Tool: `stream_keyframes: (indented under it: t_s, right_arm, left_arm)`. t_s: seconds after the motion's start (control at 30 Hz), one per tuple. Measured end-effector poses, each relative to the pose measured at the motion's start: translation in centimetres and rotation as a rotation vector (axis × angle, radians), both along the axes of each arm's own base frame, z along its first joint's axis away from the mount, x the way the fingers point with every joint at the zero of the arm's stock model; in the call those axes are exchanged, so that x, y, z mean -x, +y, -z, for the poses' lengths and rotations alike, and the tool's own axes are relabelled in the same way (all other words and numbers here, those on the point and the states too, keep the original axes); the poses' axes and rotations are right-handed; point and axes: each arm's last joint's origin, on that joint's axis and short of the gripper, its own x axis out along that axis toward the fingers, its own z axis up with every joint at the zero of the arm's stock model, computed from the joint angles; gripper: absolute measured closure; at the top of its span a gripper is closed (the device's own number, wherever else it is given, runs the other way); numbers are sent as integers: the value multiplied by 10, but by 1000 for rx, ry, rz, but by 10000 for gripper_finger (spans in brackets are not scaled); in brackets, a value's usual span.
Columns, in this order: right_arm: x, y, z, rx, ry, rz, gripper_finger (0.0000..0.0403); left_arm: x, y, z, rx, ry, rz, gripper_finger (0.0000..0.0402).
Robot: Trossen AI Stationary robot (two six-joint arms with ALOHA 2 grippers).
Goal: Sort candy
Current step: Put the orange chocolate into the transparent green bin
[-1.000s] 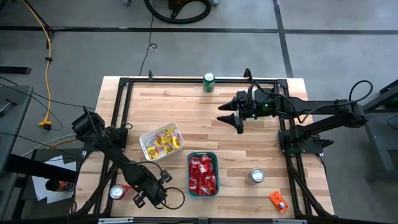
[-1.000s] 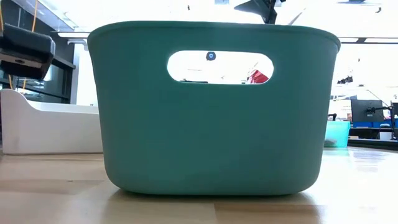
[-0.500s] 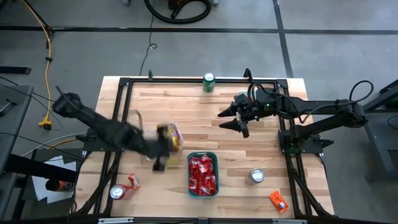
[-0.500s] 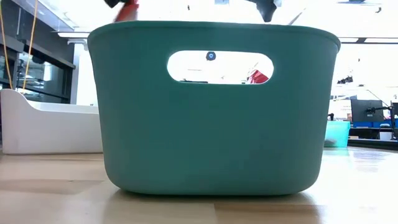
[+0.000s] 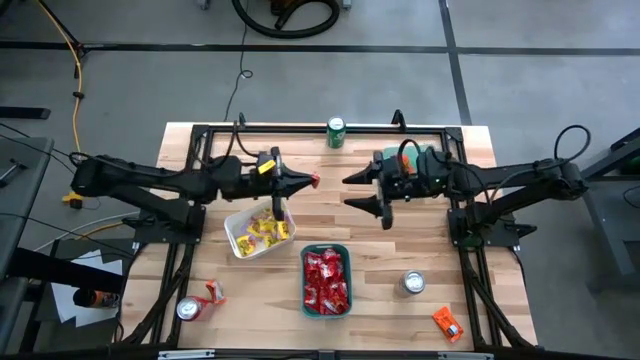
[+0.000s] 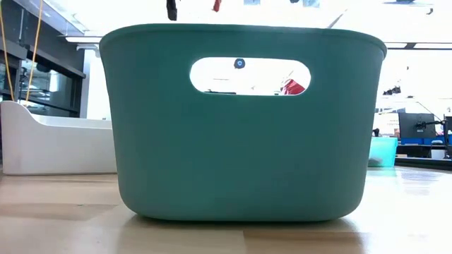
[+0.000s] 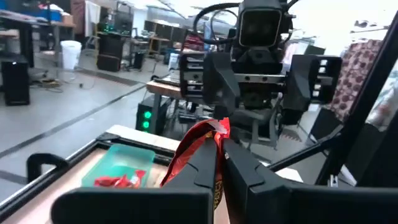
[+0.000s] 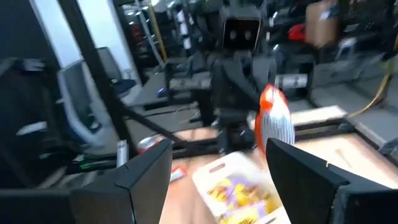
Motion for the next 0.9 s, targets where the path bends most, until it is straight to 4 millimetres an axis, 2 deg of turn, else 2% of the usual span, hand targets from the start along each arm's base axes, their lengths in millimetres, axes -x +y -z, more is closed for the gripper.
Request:
stream_keyframes:
  t_s: [0.23, 0.67, 0.9]
  right_arm:
    - [-22, 2, 19, 100, 46, 96, 147]
    - [-41, 2, 37, 110, 79, 130, 147]
    - [-42, -1, 37, 120, 80, 235, 147]
  left_arm:
    - [-20, -2, 8, 6, -83, 56, 401]
    - [-27, -3, 14, 21, -91, 67, 401]
    - [-27, -4, 13, 25, -101, 91, 401]
